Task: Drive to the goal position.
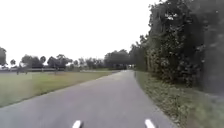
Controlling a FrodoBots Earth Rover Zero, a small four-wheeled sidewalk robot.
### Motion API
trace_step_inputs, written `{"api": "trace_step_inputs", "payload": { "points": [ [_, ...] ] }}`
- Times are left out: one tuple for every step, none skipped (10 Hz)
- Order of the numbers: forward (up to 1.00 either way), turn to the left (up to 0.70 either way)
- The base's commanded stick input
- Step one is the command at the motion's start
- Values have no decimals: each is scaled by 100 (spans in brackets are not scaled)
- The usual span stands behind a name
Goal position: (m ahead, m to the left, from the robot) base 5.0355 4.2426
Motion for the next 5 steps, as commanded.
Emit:
{"api": "trace_step_inputs", "payload": {
  "points": [
    [85,0],
    [85,0],
    [85,0],
    [85,0],
    [85,0]
  ]
}}
